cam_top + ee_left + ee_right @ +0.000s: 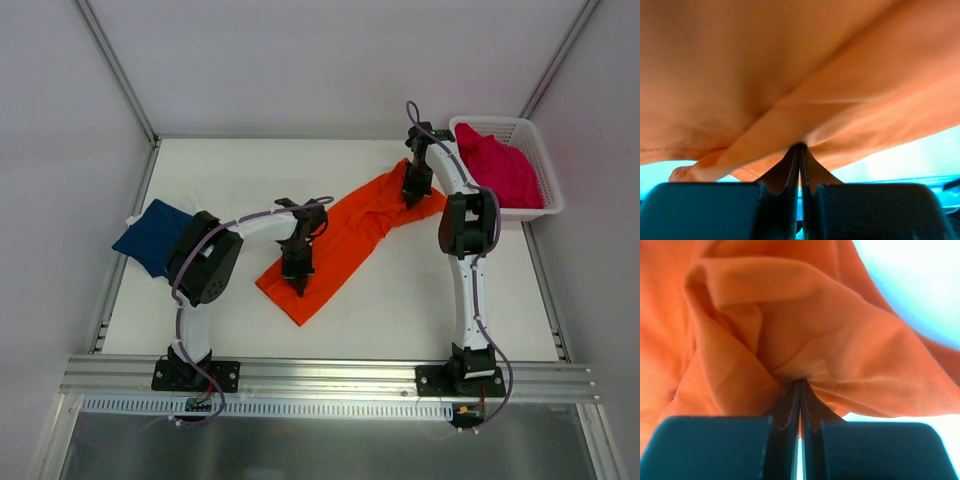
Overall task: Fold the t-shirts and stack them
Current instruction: Rotate the tshirt 90 degrees
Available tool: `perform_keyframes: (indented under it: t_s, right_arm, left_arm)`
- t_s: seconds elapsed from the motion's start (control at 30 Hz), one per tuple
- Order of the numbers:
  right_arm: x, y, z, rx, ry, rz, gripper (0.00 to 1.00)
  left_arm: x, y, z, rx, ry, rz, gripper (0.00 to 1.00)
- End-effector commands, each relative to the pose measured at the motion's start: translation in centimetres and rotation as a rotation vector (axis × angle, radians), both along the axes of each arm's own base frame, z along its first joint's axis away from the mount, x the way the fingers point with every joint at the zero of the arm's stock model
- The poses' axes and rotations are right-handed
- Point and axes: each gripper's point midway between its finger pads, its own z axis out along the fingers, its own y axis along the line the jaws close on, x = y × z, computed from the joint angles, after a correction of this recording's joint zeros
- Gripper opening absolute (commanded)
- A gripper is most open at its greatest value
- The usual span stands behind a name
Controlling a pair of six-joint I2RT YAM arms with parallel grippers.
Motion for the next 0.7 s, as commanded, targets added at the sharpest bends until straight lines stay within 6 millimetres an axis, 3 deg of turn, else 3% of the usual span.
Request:
perform_keyframes:
  t_s: [0.0,0.3,0.67]
  right_arm:
    - [2.0,2.5,0.9,0.124,-0.075,0.057,0.0]
    - [3.8,5.6,1.4,0.3,-0.142,0.079,0.01]
    - [7.1,8.4,3.5,0.444,-0.271,0.046,0.0]
  left_arm:
    - [-1.7,-2.0,1.9,-0.053,-0.005,0.01,0.0]
    - [-3.4,-3.2,4.3,-0.101,-0.034,0.024,0.0]
    - [-4.3,-4.0,4.7,-0.097,-0.044,-0.011,0.0]
